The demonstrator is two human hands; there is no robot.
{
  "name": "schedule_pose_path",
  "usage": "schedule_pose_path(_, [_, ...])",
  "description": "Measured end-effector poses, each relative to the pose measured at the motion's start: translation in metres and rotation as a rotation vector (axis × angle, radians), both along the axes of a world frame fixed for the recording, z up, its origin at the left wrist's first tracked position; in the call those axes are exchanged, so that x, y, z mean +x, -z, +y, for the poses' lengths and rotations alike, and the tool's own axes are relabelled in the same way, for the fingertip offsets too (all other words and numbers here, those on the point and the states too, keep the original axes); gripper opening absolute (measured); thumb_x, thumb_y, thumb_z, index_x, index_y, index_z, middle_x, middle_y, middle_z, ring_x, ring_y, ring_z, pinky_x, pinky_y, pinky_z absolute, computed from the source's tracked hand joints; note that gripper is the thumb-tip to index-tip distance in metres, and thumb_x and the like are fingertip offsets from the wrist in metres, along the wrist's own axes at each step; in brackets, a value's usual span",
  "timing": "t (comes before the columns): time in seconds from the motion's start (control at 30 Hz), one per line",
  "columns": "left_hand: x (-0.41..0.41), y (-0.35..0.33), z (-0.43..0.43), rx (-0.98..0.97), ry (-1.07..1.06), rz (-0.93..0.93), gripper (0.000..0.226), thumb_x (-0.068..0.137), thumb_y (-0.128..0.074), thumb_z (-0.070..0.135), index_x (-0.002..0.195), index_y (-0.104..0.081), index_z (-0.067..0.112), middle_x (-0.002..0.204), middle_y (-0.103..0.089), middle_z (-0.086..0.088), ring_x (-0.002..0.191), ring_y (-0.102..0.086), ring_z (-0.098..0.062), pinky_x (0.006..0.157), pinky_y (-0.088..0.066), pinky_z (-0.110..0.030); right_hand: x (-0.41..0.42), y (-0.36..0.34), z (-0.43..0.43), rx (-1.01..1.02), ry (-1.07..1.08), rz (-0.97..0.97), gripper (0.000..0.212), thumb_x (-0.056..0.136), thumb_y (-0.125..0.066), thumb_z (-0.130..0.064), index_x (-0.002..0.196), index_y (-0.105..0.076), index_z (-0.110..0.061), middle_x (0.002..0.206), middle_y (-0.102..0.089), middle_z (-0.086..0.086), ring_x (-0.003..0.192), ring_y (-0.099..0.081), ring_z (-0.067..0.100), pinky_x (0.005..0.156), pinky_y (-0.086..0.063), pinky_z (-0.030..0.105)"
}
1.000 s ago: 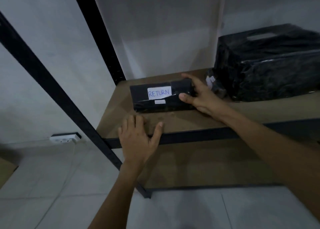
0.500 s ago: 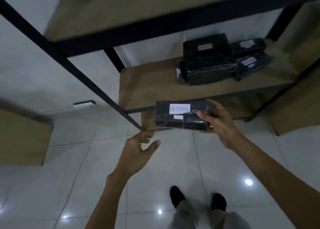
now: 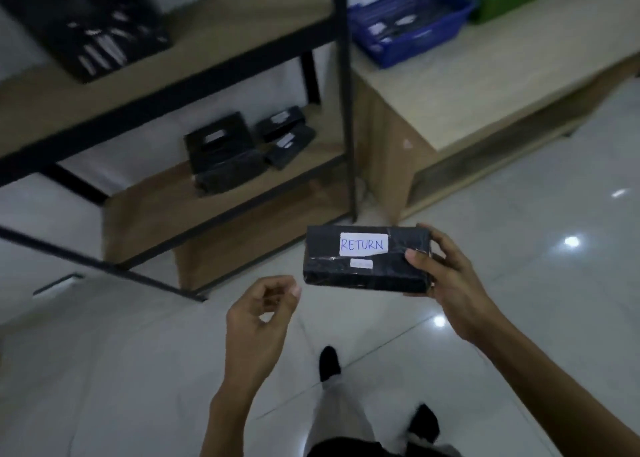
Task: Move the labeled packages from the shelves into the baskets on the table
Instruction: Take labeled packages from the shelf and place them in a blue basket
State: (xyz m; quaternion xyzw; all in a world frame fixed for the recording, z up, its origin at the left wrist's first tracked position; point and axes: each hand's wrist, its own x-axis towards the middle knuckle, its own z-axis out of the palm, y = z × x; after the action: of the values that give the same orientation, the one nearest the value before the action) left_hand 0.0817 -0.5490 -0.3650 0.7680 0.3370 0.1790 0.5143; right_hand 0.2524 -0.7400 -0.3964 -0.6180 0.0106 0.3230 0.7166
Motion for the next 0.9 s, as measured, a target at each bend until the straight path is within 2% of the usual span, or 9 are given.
schedule_pose_path(0.17, [0.079, 0.000, -0.068, -0.091, 0.202, 0.004, 0.006, 0.083, -0.069, 0.020, 0.088, -0.072, 0.023, 0.085, -0.073, 0.009, 0.082, -0.067, -0.009, 0.072, -0.049, -0.013, 0.050, -0.011, -0.088, -0.006, 0.169, -0.032, 0.054, 0.070, -0.070, -0.023, 0.120, -0.056, -0.038, 0.105, -0.071, 0.006, 0.091, -0.069, 0.029, 0.078, -0.056, 0.049])
schedule_pose_path(0.37, [0.205, 0.013, -0.095, -0.093, 0.350, 0.018, 0.007, 0.084, -0.068, 0.019, 0.089, -0.072, 0.023, 0.085, -0.071, 0.012, 0.084, -0.065, -0.006, 0.075, -0.051, -0.015, 0.136, -0.008, -0.147, -0.019, 0.324, -0.052, 0.055, 0.072, -0.066, -0.022, 0.124, -0.054, -0.037, 0.100, -0.072, -0.002, 0.088, -0.069, 0.022, 0.069, -0.055, 0.037])
schedule_pose_path(0.47, [0.278, 0.023, -0.098, -0.117, 0.400, 0.019, 0.006, 0.084, -0.069, 0.019, 0.088, -0.071, 0.023, 0.085, -0.072, 0.009, 0.084, -0.066, -0.009, 0.078, -0.054, -0.026, 0.187, -0.004, -0.168, -0.041, 0.393, -0.064, 0.059, 0.073, -0.066, -0.023, 0.129, -0.051, -0.037, 0.102, -0.072, -0.003, 0.094, -0.068, 0.023, 0.080, -0.055, 0.042])
schedule_pose_path(0.57, [0.354, 0.028, -0.106, -0.128, 0.451, 0.061, 0.006, 0.084, -0.070, 0.024, 0.090, -0.071, 0.024, 0.085, -0.071, 0.006, 0.086, -0.066, -0.015, 0.080, -0.056, -0.037, 0.246, -0.006, -0.188, -0.051, 0.453, -0.080, 0.062, 0.076, -0.065, -0.022, 0.134, -0.048, -0.035, 0.104, -0.071, -0.004, 0.098, -0.067, 0.023, 0.078, -0.053, 0.039])
schedule_pose_path(0.67, [0.424, 0.026, -0.116, -0.101, 0.523, 0.040, 0.006, 0.084, -0.071, 0.020, 0.090, -0.071, 0.021, 0.083, -0.071, 0.005, 0.083, -0.067, -0.014, 0.078, -0.056, -0.032, 0.301, -0.008, -0.202, -0.039, 0.494, -0.075, 0.061, 0.079, -0.064, -0.021, 0.136, -0.046, -0.035, 0.106, -0.070, -0.006, 0.100, -0.066, 0.022, 0.075, -0.051, 0.035])
schedule_pose_path(0.8, [0.506, 0.020, -0.135, -0.066, 0.585, 0.047, 0.006, 0.085, -0.069, 0.013, 0.088, -0.070, 0.018, 0.081, -0.070, 0.005, 0.075, -0.063, -0.003, 0.064, -0.050, -0.014, 0.374, -0.008, -0.218, -0.025, 0.531, -0.070, 0.068, 0.071, -0.073, -0.026, 0.134, -0.048, -0.035, 0.109, -0.070, -0.003, 0.098, -0.067, 0.021, 0.073, -0.053, 0.034])
schedule_pose_path(0.9, [0.565, 0.024, -0.154, -0.046, 0.574, 0.074, 0.005, 0.086, -0.069, 0.017, 0.088, -0.071, 0.021, 0.084, -0.070, 0.004, 0.077, -0.063, -0.008, 0.057, -0.051, -0.015, 0.433, 0.000, -0.236, -0.004, 0.541, -0.065, 0.068, 0.070, -0.071, -0.030, 0.134, -0.049, -0.035, 0.105, -0.071, -0.007, 0.099, -0.066, 0.021, 0.077, -0.051, 0.036])
